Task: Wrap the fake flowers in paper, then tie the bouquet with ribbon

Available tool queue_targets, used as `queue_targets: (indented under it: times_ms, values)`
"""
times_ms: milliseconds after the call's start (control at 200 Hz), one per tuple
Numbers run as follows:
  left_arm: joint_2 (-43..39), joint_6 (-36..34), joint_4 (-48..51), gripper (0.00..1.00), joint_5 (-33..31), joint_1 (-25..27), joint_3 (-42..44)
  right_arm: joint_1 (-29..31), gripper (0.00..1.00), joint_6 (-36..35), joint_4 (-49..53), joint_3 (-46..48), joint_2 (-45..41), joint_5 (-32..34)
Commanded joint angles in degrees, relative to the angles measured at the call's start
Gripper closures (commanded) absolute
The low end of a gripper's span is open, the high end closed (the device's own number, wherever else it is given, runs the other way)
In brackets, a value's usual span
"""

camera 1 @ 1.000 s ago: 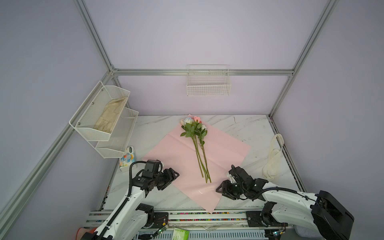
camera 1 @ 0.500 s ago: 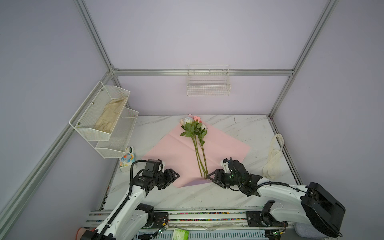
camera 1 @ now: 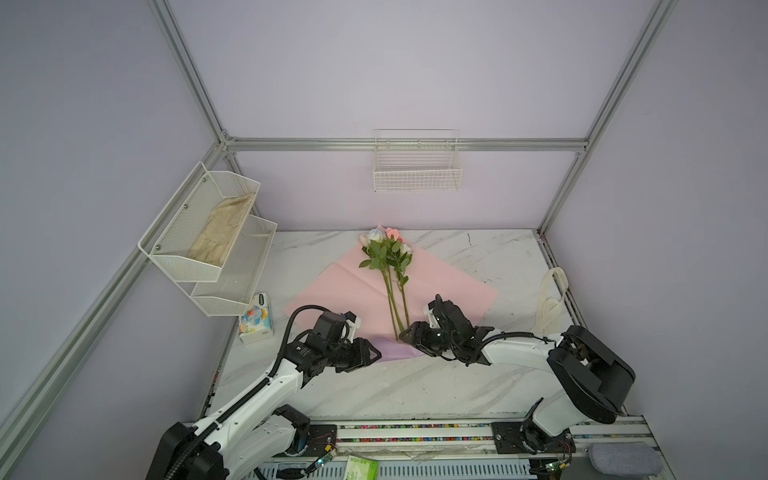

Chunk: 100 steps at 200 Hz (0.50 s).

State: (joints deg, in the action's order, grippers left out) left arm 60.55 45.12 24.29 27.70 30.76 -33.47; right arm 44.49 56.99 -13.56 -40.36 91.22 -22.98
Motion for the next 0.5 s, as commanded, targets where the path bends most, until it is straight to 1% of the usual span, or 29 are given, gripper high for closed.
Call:
queue_targets:
  times_ms: [0, 90, 170, 280, 495]
  values:
    - [4.48, -2.45, -5.59, 0.53, -1.93, 1.94, -6.65, -0.58, 0.35, -2.5, 4.41, -2.23, 0.15, -0.4]
    - [8.28, -3.78, -6.09, 0.53, -4.17, 2.71, -8.13, -1.17, 0.34, -2.24, 4.54, -2.38, -0.48, -0.5]
    - [10.41, -3.56, -7.14, 0.53, -6.56, 2.72, -8.44, -2.06, 0.34, -2.44, 5.57, -2.9, -1.14, -0.55]
    - [12.65, -1.98, -7.49, 0.53, -10.49, 2.72, -7.99, -3.11, 0.33, -3.57, 8.39, -3.97, -2.52, 0.12]
    - [16.7, 1.38, -8.47, 0.57, -14.1, 2.63, -5.04, -3.8, 0.3, -6.62, 14.1, -6.14, -6.55, 3.91]
